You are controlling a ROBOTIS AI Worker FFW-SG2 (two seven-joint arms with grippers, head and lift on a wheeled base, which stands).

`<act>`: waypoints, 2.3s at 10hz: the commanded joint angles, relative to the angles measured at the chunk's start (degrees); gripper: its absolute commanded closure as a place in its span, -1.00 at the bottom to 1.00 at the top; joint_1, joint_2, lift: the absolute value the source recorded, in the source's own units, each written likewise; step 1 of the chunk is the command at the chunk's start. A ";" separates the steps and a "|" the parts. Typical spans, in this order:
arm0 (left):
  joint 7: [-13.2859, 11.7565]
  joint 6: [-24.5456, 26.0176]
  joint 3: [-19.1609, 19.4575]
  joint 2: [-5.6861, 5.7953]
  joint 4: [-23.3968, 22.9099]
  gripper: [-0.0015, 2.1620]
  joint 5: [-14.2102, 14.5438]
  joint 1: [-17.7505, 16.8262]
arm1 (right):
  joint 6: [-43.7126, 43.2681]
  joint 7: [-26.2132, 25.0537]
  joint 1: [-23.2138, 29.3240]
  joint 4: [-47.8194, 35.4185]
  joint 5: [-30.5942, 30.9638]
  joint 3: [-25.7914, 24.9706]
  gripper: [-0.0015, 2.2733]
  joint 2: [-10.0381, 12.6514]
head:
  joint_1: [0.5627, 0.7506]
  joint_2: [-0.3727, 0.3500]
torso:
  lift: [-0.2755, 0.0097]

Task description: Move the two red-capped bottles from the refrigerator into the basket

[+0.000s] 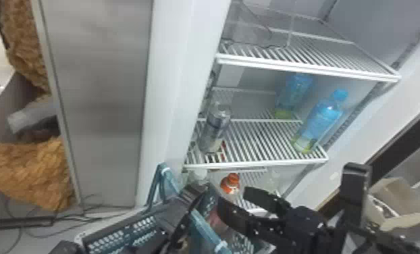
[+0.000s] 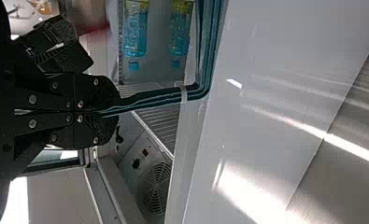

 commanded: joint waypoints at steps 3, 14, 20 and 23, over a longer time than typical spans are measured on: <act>-0.03 -0.33 -0.01 0.00 0.00 0.11 0.15 0.25 | -10.69 0.18 3.61 0.58 -2.62 -2.96 -0.90 1.23 | 0.41 -0.94 | 0.93; -0.03 -0.61 0.10 0.00 0.00 0.11 0.38 0.67 | -64.13 2.20 22.18 19.14 -0.22 -10.50 -0.90 4.71 | 0.41 -0.94 | 0.93; -0.03 -0.61 0.33 -0.09 0.00 0.11 0.49 0.67 | -72.43 2.90 24.71 26.31 -2.39 -9.02 -0.90 4.71 | 0.41 -0.94 | 0.93; -0.03 -0.47 0.45 -0.35 0.00 0.11 0.49 0.81 | -72.43 2.90 24.29 26.74 -2.96 -8.67 -0.90 4.71 | 0.41 -0.94 | 0.93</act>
